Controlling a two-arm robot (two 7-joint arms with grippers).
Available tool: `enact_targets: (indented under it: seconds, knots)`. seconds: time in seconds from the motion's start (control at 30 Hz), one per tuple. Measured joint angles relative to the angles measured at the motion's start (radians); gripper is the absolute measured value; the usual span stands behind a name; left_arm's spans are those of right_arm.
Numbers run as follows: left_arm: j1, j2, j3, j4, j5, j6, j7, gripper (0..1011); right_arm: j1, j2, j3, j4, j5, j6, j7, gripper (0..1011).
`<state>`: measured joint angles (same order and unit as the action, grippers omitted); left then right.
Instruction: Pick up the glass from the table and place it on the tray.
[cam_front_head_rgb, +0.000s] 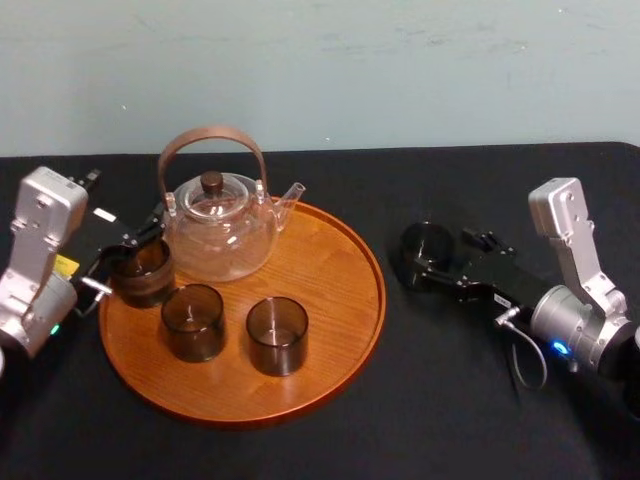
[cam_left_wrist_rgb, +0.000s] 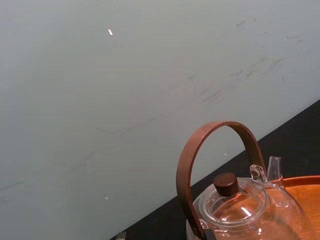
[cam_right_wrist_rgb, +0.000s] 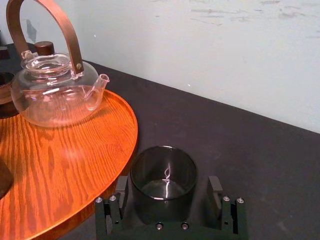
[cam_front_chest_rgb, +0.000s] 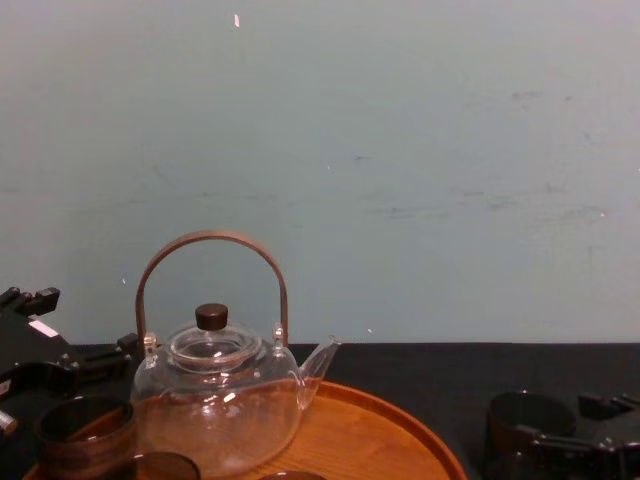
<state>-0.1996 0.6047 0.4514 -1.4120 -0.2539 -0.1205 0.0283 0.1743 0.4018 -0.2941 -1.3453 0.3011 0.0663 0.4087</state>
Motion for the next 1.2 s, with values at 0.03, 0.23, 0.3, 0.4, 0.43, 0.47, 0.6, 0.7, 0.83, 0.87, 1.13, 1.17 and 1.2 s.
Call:
enact_targets:
  seconds: [0.03, 0.23, 0.3, 0.4, 0.43, 0.47, 0.6, 0.7, 0.83, 0.87, 1.13, 1.17, 1.2]
  knots:
    - [0.0, 0.0, 0.0, 0.0, 0.0, 0.0, 0.0, 1001, 0.004, -0.001, -0.001, 0.005, 0.0, -0.001, 0.001, 1002]
    - [0.0, 0.0, 0.0, 0.0, 0.0, 0.0, 0.0, 1001, 0.033, -0.011, -0.013, 0.041, -0.002, -0.004, 0.008, 1002]
    - [0.0, 0.0, 0.0, 0.0, 0.0, 0.0, 0.0, 1001, 0.039, -0.014, -0.016, 0.049, -0.003, -0.006, 0.01, 1003]
    - [0.0, 0.0, 0.0, 0.0, 0.0, 0.0, 0.0, 1001, 0.052, -0.018, -0.022, 0.068, -0.005, -0.008, 0.012, 1002]
    - [0.0, 0.0, 0.0, 0.0, 0.0, 0.0, 0.0, 1001, 0.059, -0.021, -0.025, 0.077, -0.006, -0.01, 0.013, 1002]
    - [0.0, 0.0, 0.0, 0.0, 0.0, 0.0, 0.0, 1001, 0.062, -0.023, -0.026, 0.083, -0.007, -0.011, 0.014, 1002]
    - [0.0, 0.0, 0.0, 0.0, 0.0, 0.0, 0.0, 1002, 0.081, -0.032, -0.033, 0.113, -0.01, -0.016, 0.017, 1002]
    - [0.0, 0.0, 0.0, 0.0, 0.0, 0.0, 0.0, 1001, 0.089, -0.035, -0.035, 0.125, -0.011, -0.019, 0.019, 1002]
    - [0.0, 0.0, 0.0, 0.0, 0.0, 0.0, 0.0, 1001, 0.103, -0.041, -0.039, 0.148, -0.013, -0.022, 0.021, 1002]
    - [0.0, 0.0, 0.0, 0.0, 0.0, 0.0, 0.0, 1001, 0.104, -0.041, -0.04, 0.151, -0.013, -0.022, 0.021, 1002]
    - [0.0, 0.0, 0.0, 0.0, 0.0, 0.0, 0.0, 1001, 0.117, -0.047, -0.046, 0.173, -0.019, -0.022, 0.023, 1002]
    - [0.0, 0.0, 0.0, 0.0, 0.0, 0.0, 0.0, 1001, 0.12, -0.049, -0.047, 0.178, -0.02, -0.022, 0.024, 1002]
    - [0.0, 0.0, 0.0, 0.0, 0.0, 0.0, 0.0, 1001, 0.122, -0.05, -0.048, 0.181, -0.021, -0.022, 0.025, 1002]
